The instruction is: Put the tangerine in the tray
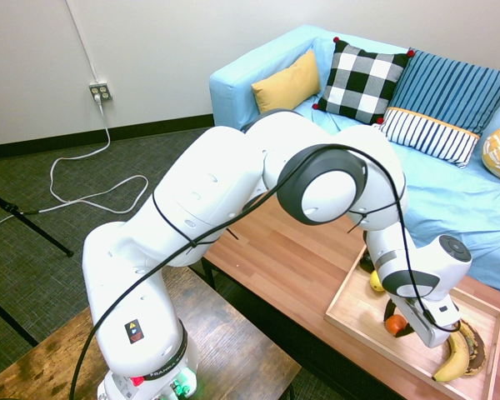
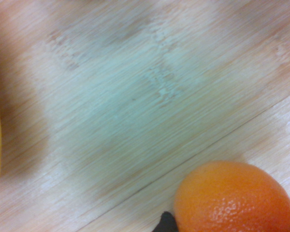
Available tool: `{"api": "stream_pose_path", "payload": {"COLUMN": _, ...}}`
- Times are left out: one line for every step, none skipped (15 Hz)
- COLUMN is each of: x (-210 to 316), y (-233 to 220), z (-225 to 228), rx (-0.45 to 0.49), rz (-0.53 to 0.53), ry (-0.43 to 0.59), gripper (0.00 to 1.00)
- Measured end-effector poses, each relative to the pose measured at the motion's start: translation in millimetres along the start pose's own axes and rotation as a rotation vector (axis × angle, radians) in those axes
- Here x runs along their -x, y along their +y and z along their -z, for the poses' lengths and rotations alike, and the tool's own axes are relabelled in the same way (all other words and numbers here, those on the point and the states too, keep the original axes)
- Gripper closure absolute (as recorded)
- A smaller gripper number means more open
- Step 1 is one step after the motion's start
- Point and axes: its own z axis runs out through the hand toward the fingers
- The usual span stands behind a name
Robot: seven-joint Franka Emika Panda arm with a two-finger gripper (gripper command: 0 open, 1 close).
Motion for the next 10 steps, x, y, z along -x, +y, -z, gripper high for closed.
{"api": "stream_pose_path", "payload": {"x": 0, "y": 1, "z": 0, "rx": -0.002, "rz": 0.002, "ry": -0.002, "gripper": 0.0}}
{"api": "stream_pose_path", "payload": {"x": -1, "y": 1, "z": 0, "rx": -0.004, "rz": 0.004, "ry": -0.004, "gripper": 0.0}}
{"api": "stream_pose_path", "payload": {"x": 0, "y": 1, "z": -1, "rx": -0.005, "rz": 0.01, "ry": -0.009, "gripper": 0.0}}
{"api": "stream_pose_path", "payload": {"x": 2, "y": 0, "z": -2, "rx": -0.005, "rz": 0.018, "ry": -0.021, "gripper": 0.0}}
{"api": "stream_pose_path", "payload": {"x": 4, "y": -2, "z": -3, "rx": -0.006, "rz": 0.026, "ry": -0.031, "gripper": 0.0}}
{"api": "stream_pose_path", "payload": {"x": 4, "y": -2, "z": -1, "rx": -0.009, "rz": 0.032, "ry": -0.031, "gripper": 0.0}}
{"api": "stream_pose_path", "payload": {"x": 2, "y": -2, "z": 3, "rx": -0.014, "rz": 0.036, "ry": -0.028, "gripper": 0.0}}
{"api": "stream_pose_path", "payload": {"x": 1, "y": -1, "z": 9, "rx": -0.021, "rz": 0.035, "ry": -0.022, "gripper": 0.0}}
{"api": "stream_pose_path", "payload": {"x": -1, "y": 1, "z": 19, "rx": -0.03, "rz": 0.032, "ry": -0.013, "gripper": 0.0}}
{"api": "stream_pose_path", "payload": {"x": -3, "y": 4, "z": 33, "rx": -0.044, "rz": 0.028, "ry": -0.002, "gripper": 0.0}}
